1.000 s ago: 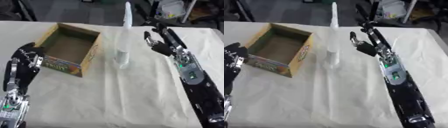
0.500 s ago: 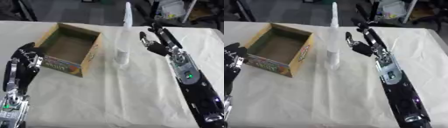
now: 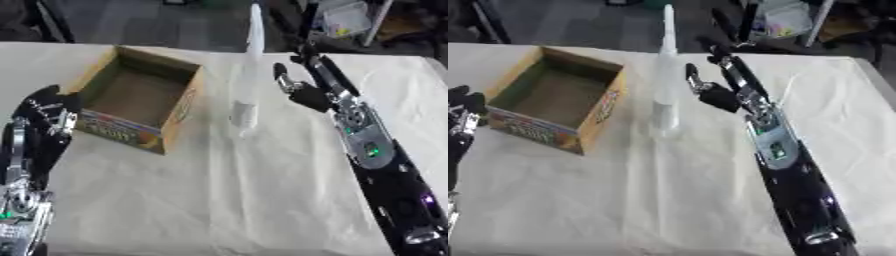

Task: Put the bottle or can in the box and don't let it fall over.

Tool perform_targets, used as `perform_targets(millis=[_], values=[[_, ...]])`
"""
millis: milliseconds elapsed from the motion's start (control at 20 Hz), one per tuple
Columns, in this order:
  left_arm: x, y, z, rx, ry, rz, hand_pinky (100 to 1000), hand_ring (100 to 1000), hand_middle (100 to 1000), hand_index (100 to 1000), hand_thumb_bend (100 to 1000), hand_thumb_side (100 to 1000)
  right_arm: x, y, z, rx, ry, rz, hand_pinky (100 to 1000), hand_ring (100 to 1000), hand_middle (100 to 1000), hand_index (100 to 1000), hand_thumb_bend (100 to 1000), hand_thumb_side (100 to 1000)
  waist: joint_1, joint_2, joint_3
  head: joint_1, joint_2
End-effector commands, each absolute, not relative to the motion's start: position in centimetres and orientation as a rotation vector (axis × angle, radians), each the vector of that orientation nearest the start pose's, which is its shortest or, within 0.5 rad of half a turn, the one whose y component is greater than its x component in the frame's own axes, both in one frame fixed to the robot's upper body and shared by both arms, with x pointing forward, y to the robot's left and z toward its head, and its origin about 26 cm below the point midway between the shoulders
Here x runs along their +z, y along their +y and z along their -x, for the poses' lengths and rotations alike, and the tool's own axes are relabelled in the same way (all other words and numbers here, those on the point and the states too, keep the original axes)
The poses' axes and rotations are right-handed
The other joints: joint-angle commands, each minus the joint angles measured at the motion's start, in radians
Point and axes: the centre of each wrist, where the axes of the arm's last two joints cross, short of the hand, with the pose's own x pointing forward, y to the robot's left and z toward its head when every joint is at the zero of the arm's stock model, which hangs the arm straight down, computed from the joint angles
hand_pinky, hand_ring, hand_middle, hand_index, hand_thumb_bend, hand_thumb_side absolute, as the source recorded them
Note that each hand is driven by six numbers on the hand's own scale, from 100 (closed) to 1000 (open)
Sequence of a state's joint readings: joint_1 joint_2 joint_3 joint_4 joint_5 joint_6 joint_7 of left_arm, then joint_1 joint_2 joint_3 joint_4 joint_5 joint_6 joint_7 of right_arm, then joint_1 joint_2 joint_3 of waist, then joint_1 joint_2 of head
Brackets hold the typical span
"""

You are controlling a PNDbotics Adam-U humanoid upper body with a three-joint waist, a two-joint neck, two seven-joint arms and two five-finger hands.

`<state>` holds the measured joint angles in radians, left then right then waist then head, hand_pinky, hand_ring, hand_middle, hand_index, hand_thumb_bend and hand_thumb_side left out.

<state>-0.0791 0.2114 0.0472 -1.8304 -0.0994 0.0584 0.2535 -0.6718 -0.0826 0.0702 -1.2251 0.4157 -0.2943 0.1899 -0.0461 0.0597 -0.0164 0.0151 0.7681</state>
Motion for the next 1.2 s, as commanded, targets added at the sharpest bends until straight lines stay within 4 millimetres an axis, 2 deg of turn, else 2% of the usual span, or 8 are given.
perform_targets(millis=[50, 750, 1200], values=[[9.7, 28.8, -28.8, 0.014, -1.884, -0.475, 635, 641, 654, 802, 557, 591, 13.6, -16.3, -42.7, 0.882, -2.118, 0.119, 958, 1000, 1000, 1000, 100, 572, 0.004, -0.021, 0.002, -0.003, 0.002], [9.5, 28.7, -28.9, 0.008, -1.876, -0.468, 636, 640, 653, 802, 560, 590, 14.7, -15.1, -42.6, 0.872, -2.147, 0.094, 956, 1000, 1000, 1000, 100, 592, 0.003, -0.022, 0.007, -0.006, 0.002], [9.4, 28.8, -28.9, 0.009, -1.87, -0.47, 636, 640, 652, 802, 558, 592, 15.4, -14.4, -42.3, 0.877, -2.173, 0.065, 955, 1000, 1000, 1000, 100, 574, 0.002, -0.023, 0.01, -0.007, 0.002]])
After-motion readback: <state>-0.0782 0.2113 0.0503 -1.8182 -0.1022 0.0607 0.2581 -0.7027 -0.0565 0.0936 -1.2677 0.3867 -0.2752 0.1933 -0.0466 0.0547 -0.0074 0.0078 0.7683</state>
